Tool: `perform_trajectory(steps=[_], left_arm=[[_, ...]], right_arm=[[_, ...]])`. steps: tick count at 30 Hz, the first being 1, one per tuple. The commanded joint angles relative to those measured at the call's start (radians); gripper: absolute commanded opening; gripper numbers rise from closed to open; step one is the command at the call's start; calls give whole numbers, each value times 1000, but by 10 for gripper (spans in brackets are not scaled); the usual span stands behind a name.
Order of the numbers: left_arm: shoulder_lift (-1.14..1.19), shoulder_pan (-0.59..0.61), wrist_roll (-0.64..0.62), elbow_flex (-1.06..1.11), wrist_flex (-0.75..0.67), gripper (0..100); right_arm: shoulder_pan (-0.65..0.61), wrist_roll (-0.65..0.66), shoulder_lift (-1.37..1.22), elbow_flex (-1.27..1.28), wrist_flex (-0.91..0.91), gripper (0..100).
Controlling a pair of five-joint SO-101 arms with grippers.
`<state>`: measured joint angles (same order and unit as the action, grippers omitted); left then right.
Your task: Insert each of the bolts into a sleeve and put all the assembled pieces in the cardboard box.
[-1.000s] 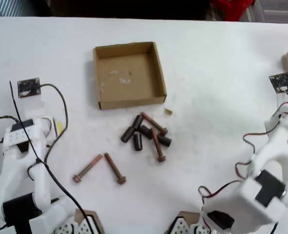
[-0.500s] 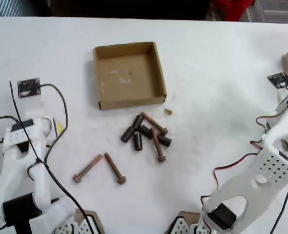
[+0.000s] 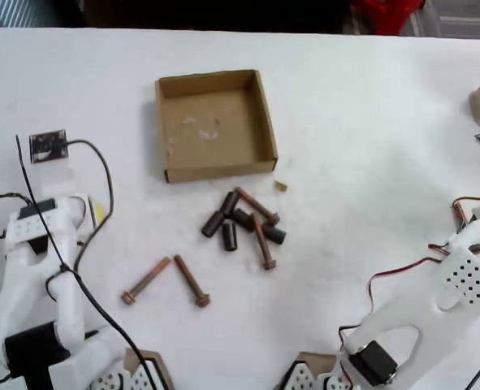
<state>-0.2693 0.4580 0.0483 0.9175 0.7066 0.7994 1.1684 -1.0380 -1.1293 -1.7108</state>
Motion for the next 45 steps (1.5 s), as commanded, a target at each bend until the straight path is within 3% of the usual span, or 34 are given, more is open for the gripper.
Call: perform_trajectory(steps=[1,8,12,15,26,32,39,45], left_arm=[[-41,4,11,-3,-20,219],[-41,4,11,-3,-20,219],[-41,4,11,-3,-20,219],[-41,4,11,-3,-20,219],[-41,4,11,-3,-20,220],[-41,4,11,-3,-20,220],[-41,4,12,-3,-20,220],[-41,2,12,14,-61,220]], right_arm=[[13,11,18,-44,-44,17],[7,2,25,-44,-51,29],[10,-137,33,-49,-58,113],[13,-221,64,-12,-59,94],[-39,-229,311,400,12,78],[-88,-230,312,440,30,78],[-87,-275,237,436,173,78],[-84,-270,228,440,163,78]])
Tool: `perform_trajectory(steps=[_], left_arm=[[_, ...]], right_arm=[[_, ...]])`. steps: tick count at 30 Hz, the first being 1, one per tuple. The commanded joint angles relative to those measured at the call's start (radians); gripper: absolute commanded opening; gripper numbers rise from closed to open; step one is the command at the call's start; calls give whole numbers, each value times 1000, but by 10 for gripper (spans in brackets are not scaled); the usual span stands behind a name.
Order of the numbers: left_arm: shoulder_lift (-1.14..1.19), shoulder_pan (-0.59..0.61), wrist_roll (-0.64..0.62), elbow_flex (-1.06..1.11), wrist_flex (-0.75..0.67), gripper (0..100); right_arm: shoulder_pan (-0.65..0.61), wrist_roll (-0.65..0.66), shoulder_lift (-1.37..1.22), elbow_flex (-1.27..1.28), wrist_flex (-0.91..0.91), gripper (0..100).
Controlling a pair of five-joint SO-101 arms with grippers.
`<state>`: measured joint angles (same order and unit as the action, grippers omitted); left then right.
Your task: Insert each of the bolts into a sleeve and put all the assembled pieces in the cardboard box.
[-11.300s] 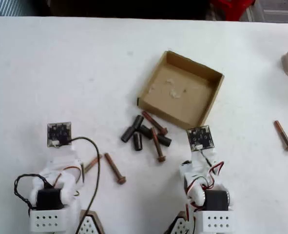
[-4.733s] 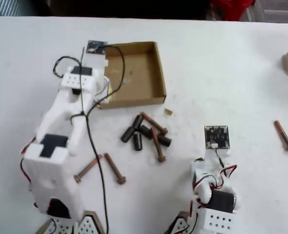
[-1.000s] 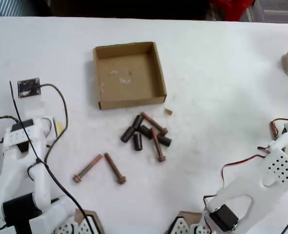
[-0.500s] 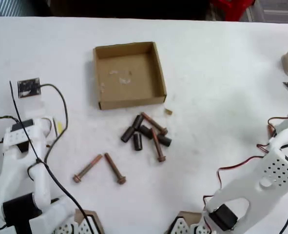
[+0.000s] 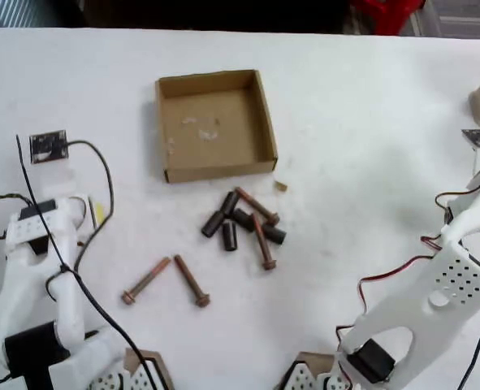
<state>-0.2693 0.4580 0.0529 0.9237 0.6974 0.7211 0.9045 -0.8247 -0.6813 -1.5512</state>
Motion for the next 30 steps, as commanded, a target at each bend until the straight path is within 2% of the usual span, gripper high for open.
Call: perform_trajectory(steps=[1,7,10,14,18,20,23,27,30], left_arm=[[-41,2,8,8,-55,220],[-41,2,8,9,-58,219],[-41,2,8,9,-58,219],[-41,1,8,9,-60,219],[-41,-8,8,11,-60,219],[-41,-10,8,11,-60,219],[-41,-12,8,11,-60,219],[-41,-12,8,9,-60,219],[-41,-12,8,9,-60,219]], right_arm=[[-7,-6,7,-5,5,77],[-33,43,-90,12,22,73],[-41,58,-107,12,18,18],[-48,57,-56,11,-76,18],[-90,35,68,23,-225,18],[-108,-37,157,61,-220,18],[-160,-72,309,155,-219,18],[-280,-143,550,351,-217,18],[-427,-216,728,493,-216,18]])
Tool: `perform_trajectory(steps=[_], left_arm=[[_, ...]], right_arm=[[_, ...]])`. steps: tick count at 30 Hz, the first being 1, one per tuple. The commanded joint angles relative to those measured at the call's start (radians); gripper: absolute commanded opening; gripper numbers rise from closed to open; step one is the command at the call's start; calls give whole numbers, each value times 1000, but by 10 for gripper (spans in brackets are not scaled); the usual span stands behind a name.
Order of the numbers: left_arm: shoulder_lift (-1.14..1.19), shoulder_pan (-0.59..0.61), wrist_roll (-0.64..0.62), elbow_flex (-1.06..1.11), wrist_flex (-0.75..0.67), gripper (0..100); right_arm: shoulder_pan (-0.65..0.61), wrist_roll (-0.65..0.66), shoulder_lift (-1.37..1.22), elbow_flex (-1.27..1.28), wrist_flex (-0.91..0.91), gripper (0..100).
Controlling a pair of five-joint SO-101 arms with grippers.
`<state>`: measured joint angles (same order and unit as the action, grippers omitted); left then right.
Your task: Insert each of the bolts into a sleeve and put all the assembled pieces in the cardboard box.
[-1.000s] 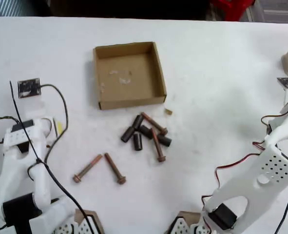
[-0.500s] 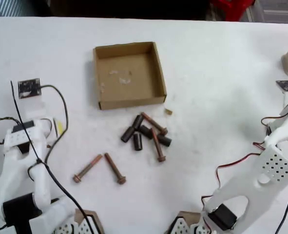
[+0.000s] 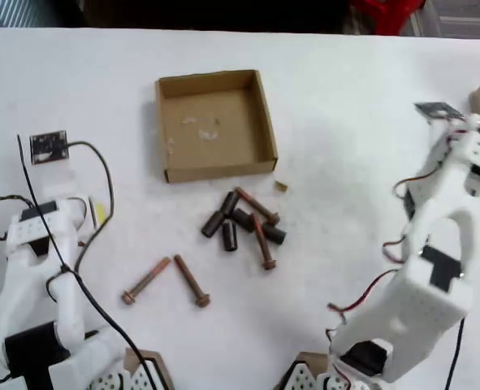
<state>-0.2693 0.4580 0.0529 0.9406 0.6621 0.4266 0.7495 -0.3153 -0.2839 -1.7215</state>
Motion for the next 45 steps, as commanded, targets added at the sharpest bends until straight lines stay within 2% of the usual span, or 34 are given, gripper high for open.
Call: perform_trajectory(steps=[1,6,10,14,19,23,28,35,40,45], left_arm=[[-41,-12,8,-8,-25,219],[-41,-10,6,-8,-25,219],[-41,-8,6,-8,-25,219],[-41,-7,6,-8,-25,219],[-41,-7,6,-8,-25,219],[-41,-7,6,-8,-25,219],[-41,-7,6,-8,-26,219],[-41,-7,6,-11,-26,219],[-41,-7,6,-11,-26,219],[-41,-7,6,-11,-26,219]], right_arm=[[-191,-89,274,140,-38,18],[-499,-247,463,282,50,18],[-727,-341,469,301,105,18],[-898,-354,417,299,206,18],[-1052,-353,317,295,357,18],[-1130,-353,217,295,453,19],[-1170,-344,71,285,561,20],[-1213,-296,-147,104,579,25],[-1218,-298,-288,-60,481,127],[-1214,-299,-314,-215,303,86]])
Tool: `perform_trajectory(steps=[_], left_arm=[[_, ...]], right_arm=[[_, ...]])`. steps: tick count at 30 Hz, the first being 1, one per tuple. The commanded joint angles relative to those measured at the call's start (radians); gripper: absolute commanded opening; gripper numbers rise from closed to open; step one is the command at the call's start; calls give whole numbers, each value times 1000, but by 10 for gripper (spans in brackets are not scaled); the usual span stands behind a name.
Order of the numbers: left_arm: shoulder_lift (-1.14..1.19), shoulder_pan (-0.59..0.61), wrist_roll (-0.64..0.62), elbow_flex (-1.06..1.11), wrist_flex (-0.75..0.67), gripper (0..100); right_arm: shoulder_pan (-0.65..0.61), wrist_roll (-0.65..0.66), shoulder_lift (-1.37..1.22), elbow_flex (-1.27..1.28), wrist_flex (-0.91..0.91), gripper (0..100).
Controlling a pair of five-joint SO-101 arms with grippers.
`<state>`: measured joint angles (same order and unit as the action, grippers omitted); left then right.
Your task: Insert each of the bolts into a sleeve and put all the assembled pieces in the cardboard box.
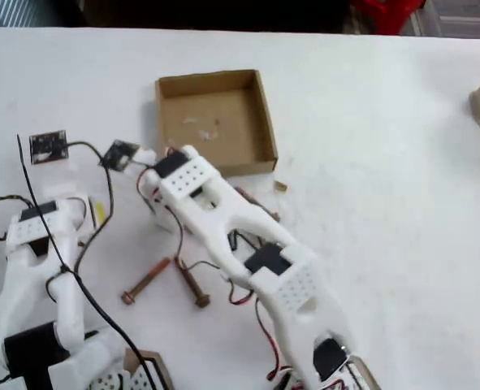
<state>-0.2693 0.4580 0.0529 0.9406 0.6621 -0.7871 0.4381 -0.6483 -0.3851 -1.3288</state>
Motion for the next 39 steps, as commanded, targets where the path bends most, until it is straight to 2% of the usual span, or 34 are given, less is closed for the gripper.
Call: perform_trajectory(steps=[1,5,12,21,27,32,39], left_arm=[[-41,-7,6,-11,-26,219],[-41,-7,6,-11,-26,219],[-41,-7,6,-11,-26,219],[-41,-8,6,-6,-48,219],[-41,-8,6,-6,-49,219],[-41,-8,6,-6,-49,219],[-41,-8,6,-6,-49,218]], right_arm=[[-1,12,28,-147,-139,79],[8,-3,88,-219,-303,77],[74,-164,211,-167,-375,74],[150,-528,297,69,-226,74],[160,-707,326,249,-24,79],[160,-809,328,313,25,135],[154,-847,297,342,48,121]])
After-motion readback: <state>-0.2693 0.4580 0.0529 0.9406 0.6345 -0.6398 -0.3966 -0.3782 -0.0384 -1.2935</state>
